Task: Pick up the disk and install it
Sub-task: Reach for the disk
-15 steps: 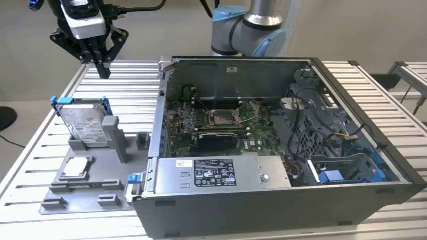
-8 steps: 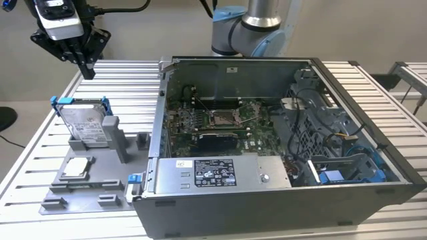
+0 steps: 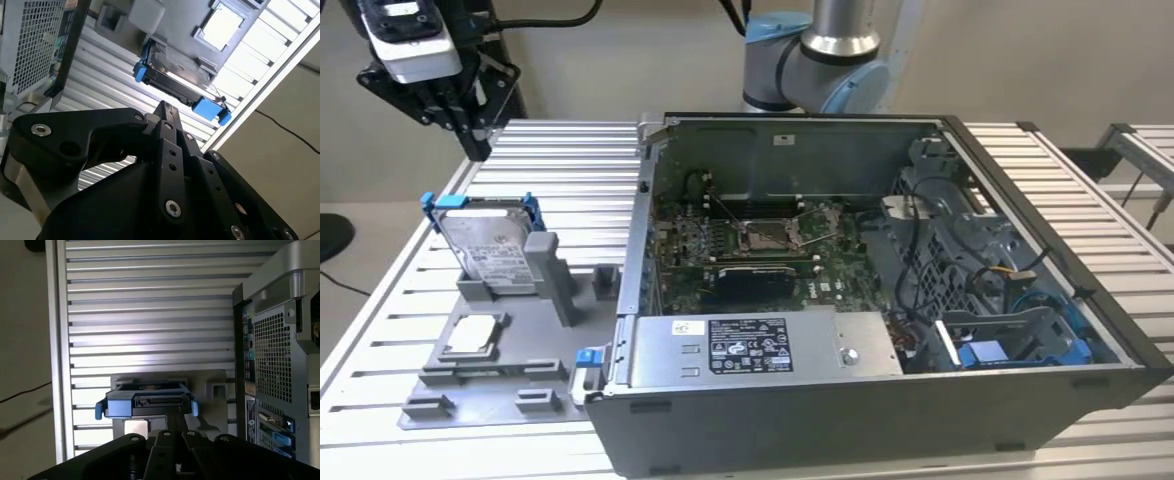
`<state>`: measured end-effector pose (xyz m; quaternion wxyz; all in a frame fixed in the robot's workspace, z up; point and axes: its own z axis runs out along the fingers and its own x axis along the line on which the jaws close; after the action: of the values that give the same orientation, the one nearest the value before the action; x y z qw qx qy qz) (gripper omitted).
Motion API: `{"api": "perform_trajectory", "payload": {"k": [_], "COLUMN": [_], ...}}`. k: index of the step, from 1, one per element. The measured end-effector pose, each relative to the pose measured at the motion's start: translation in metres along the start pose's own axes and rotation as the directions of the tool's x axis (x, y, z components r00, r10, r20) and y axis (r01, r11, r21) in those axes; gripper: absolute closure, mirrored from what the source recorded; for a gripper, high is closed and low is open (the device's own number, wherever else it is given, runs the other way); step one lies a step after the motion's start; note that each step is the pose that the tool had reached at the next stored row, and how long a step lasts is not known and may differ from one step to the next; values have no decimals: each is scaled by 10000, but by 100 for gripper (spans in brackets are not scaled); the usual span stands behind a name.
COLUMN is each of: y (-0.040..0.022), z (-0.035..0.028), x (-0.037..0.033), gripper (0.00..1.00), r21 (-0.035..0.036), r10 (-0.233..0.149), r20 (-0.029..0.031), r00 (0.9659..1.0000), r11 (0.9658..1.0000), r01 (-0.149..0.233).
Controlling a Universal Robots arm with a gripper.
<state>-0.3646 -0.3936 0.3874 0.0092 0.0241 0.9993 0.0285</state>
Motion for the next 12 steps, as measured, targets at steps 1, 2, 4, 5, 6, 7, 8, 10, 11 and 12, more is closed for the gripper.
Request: {"api": "perform_trajectory", "payload": {"k": [1, 2, 4, 5, 6, 7, 8, 10, 11, 12], "y": [-1, -3, -5, -6, -6, -8, -9, -11, -12, -12], "z": [3, 5, 11, 14, 16, 18, 19, 22, 22, 23], "x": [24, 47, 83, 102, 120, 141, 165, 204, 218, 229], "gripper": [100, 100, 100, 100, 100, 100, 100, 100, 100, 100], "r21": [-1, -1, -2, -3, -4, -4, -4, -5, -5, -5], "r10": [-16, -40, -116, -155, -188, -214, -230, -266, -289, -312], "r20": [0, -1, -6, -9, -10, -11, -14, -23, -36, -58], "r00": [10000, 10000, 9999, 9999, 9998, 9998, 9997, 9996, 9996, 9995], "r11": [10000, 10000, 9999, 9999, 9998, 9998, 9997, 9996, 9996, 9995], "r01": [16, 40, 116, 155, 188, 214, 230, 266, 289, 312]}}
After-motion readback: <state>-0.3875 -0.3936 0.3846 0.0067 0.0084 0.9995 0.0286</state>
